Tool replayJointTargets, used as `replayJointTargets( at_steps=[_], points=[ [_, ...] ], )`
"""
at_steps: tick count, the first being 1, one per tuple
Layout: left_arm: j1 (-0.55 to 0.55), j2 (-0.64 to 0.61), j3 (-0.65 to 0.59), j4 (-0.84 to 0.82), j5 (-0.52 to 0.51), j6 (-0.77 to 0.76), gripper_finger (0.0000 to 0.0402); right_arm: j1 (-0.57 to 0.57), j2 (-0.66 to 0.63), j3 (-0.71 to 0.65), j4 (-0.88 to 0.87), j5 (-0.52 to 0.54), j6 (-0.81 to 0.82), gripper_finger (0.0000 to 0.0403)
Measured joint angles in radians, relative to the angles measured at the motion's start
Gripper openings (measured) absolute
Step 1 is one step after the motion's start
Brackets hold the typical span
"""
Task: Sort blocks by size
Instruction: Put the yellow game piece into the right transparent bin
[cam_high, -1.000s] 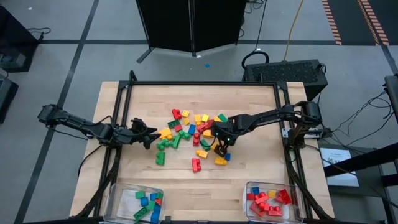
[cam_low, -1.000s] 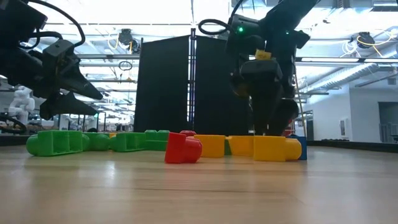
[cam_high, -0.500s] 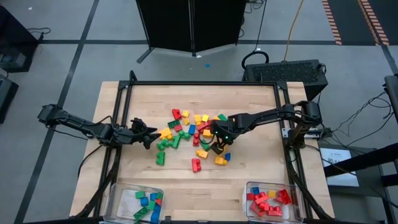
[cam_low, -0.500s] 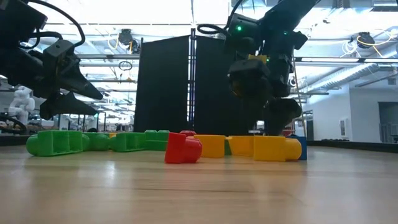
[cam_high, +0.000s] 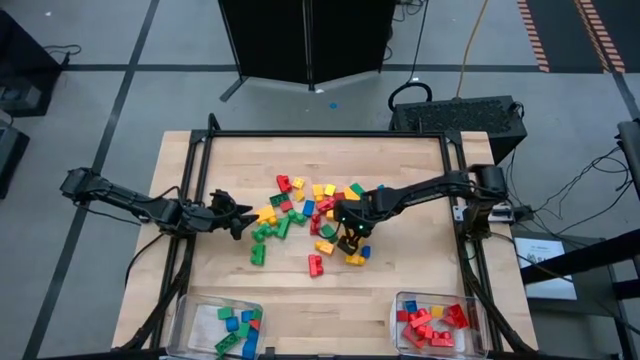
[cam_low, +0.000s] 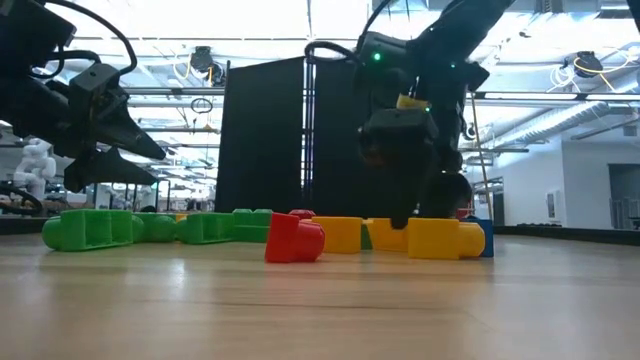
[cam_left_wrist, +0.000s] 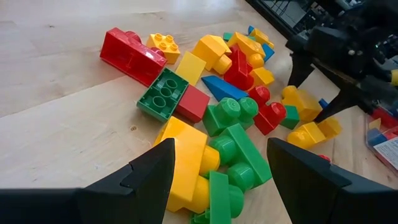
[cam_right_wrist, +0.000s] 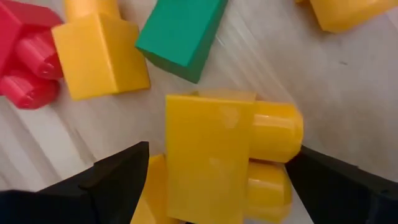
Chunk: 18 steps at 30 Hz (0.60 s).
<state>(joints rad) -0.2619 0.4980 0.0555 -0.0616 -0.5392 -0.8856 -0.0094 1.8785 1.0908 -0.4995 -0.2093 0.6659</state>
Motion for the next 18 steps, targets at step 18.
replayJointTargets(
  at_steps=[18],
  points=[
    [0.0,0.0,0.0,-0.001,-0.012,0.0,0.0255,0.0,0.038,0.018,-0.068,0.116,0.133,0.026]
  ],
)
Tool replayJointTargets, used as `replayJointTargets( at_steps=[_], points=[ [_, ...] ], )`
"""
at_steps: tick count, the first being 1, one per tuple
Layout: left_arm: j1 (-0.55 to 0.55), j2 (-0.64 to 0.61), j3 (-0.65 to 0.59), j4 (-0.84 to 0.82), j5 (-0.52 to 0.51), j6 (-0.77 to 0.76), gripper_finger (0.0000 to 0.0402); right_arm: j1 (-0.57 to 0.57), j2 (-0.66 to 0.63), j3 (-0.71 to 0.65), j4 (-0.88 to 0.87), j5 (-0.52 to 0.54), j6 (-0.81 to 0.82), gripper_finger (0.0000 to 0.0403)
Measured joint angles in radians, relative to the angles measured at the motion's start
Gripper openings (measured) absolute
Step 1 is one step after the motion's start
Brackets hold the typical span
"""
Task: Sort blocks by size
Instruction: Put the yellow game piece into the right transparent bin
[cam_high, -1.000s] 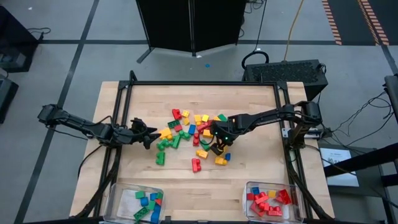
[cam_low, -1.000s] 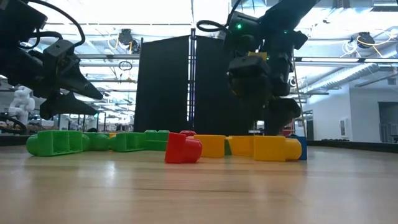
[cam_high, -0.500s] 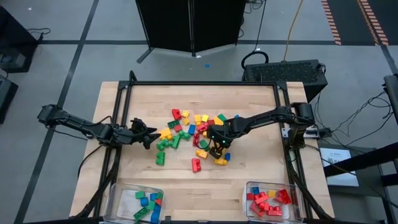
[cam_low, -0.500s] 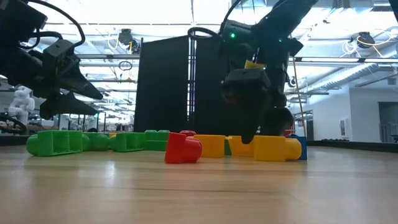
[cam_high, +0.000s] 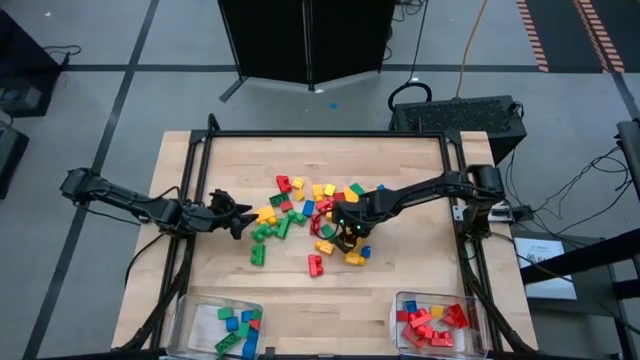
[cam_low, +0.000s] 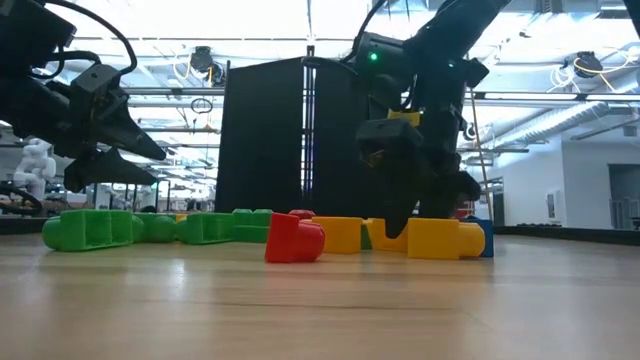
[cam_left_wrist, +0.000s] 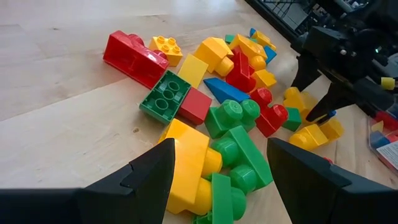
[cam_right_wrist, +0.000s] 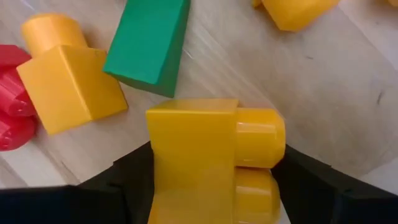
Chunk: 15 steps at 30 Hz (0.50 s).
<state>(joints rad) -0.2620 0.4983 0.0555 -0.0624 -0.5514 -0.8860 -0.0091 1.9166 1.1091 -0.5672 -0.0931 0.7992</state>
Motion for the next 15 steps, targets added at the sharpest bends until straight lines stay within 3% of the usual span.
replayJointTargets(
  at_steps=[7,15],
  points=[
    [0.0,0.0,0.0,0.0,0.001,0.0,0.0255,0.01,-0.048,0.132,-0.184,0.112,-0.083,0.026],
    [0.0,0.0,0.0,-0.001,0.002,0.0,0.0255,0.077,-0.171,0.329,-0.484,0.121,-0.099,0.026]
  ],
)
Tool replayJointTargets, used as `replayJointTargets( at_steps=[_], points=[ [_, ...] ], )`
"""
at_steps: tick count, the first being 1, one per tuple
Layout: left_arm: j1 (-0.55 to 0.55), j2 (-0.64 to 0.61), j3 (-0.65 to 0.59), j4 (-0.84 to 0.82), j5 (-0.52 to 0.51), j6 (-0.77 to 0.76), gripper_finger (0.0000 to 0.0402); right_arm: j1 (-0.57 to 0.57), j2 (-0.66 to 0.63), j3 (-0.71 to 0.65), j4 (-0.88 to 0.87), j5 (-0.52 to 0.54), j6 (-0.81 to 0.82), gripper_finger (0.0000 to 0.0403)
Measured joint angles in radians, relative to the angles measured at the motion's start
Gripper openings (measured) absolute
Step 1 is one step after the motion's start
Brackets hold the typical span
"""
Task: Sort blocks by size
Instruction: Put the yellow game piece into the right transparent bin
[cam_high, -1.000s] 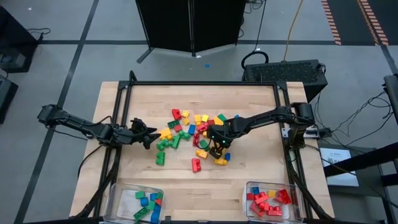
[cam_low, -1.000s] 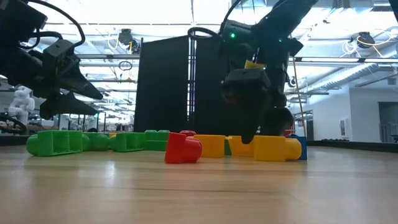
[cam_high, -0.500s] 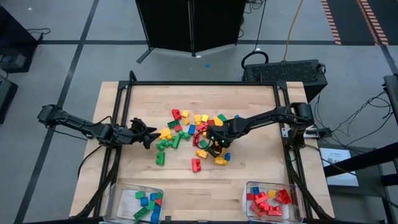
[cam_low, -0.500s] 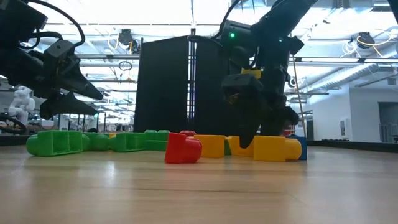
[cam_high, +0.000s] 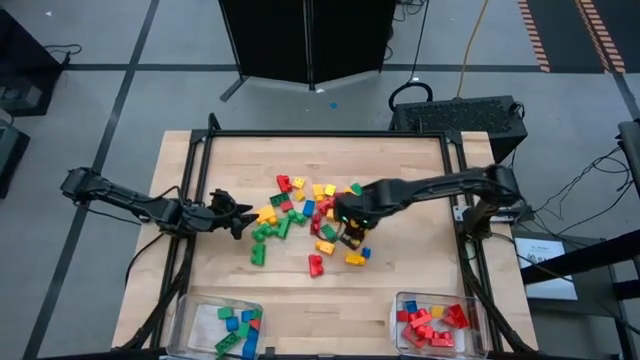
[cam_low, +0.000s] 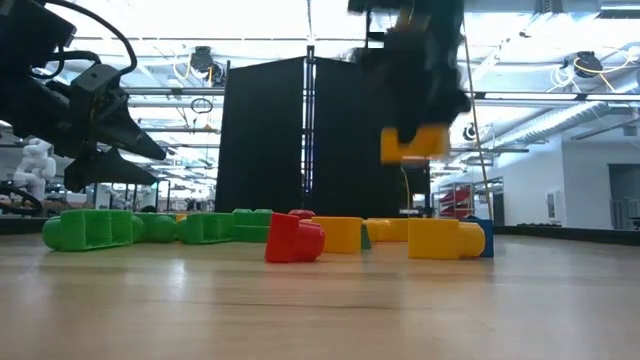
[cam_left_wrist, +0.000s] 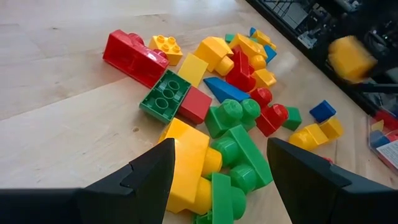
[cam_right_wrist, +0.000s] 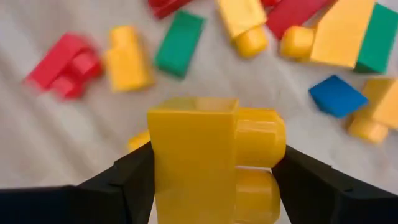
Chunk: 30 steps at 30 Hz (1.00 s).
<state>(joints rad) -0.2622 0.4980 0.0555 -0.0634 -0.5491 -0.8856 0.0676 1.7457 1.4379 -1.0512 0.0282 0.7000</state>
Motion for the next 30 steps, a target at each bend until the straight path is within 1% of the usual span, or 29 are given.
replayJointTargets(
  at_steps=[2,4,7,11,16,20,25,30],
  points=[
    [0.0,0.0,0.0,-0.002,0.0,0.0,0.0255,0.046,-0.048,0.027,-0.096,0.011,0.038,0.026],
    [0.0,0.0,0.0,-0.002,0.002,0.0,0.0255,0.102,-0.094,0.031,-0.19,0.016,0.114,0.026],
    [0.0,0.0,0.0,-0.008,0.006,0.0,0.0255,0.212,-0.14,0.029,-0.298,0.042,0.27,0.026],
    [0.0,0.0,0.0,-0.015,0.005,0.0,0.0255,0.39,-0.207,0.03,-0.417,0.043,0.517,0.026],
    [0.0,0.001,0.001,-0.021,0.004,0.0,0.0255,0.626,-0.232,0.03,-0.45,0.015,0.846,0.026],
    [0.0,0.002,0.001,-0.023,-0.003,0.0,0.0255,0.787,-0.225,0.03,-0.44,-0.034,1.058,0.026],
    [0.0,0.002,0.001,-0.024,-0.003,0.0,0.0255,0.917,-0.213,0.03,-0.432,-0.034,1.268,0.026],
    [0.0,0.002,0.001,-0.023,-0.003,0.0,0.0255,0.978,-0.213,0.025,-0.414,-0.028,1.345,0.0265]
  ],
)
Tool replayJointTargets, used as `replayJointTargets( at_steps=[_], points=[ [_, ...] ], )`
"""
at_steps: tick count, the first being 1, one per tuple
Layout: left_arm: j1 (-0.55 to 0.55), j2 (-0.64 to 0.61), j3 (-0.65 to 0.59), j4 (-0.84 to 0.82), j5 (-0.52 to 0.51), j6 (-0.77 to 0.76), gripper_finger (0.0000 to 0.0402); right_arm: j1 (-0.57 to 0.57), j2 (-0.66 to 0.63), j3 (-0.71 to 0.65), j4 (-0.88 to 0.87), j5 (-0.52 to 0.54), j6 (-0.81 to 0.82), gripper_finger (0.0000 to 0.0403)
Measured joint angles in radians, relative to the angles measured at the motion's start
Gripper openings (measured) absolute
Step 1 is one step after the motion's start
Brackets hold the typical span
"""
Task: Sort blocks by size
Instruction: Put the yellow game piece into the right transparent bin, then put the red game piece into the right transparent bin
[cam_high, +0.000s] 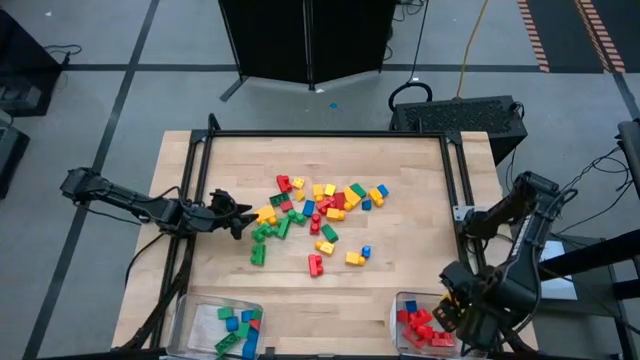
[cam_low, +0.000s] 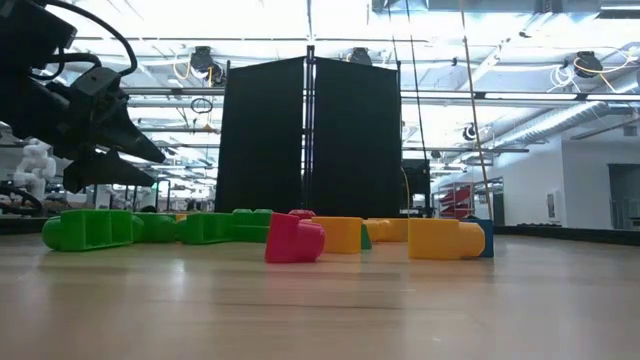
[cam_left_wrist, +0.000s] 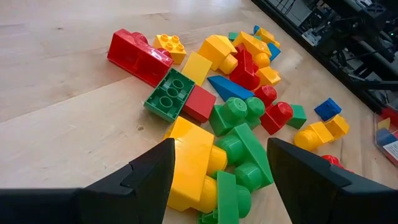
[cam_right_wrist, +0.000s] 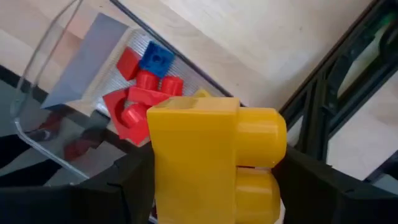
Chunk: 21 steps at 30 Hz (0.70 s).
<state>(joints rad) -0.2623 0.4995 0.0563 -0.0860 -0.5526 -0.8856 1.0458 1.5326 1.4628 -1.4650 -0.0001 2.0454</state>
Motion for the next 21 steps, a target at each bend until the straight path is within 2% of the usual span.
replayJointTargets(
  at_steps=[6,10,15,17,19,21],
  points=[
    [0.0,0.0,0.0,0.001,0.0,0.0,0.0255,0.037,0.0,0.0,0.085,0.0,0.004,0.0312],
    [0.0,0.0,0.0,0.005,0.0,-0.001,0.0255,0.046,0.0,0.0,0.103,0.024,-0.004,0.0315],
    [0.0,0.0,-0.002,0.025,-0.001,-0.002,0.0255,0.038,0.0,0.0,0.101,0.118,-0.014,0.0313],
    [0.0,0.0,-0.002,0.031,-0.001,-0.002,0.0255,0.015,0.0,0.0,0.102,0.198,-0.023,0.0314],
    [0.0,0.0,-0.002,0.031,-0.001,-0.002,0.0255,-0.024,0.0,0.0,0.127,0.362,-0.062,0.0314],
    [0.0,0.0,-0.002,0.031,-0.001,-0.003,0.0255,-0.087,0.0,0.0,0.193,0.54,-0.172,0.0313]
  ],
)
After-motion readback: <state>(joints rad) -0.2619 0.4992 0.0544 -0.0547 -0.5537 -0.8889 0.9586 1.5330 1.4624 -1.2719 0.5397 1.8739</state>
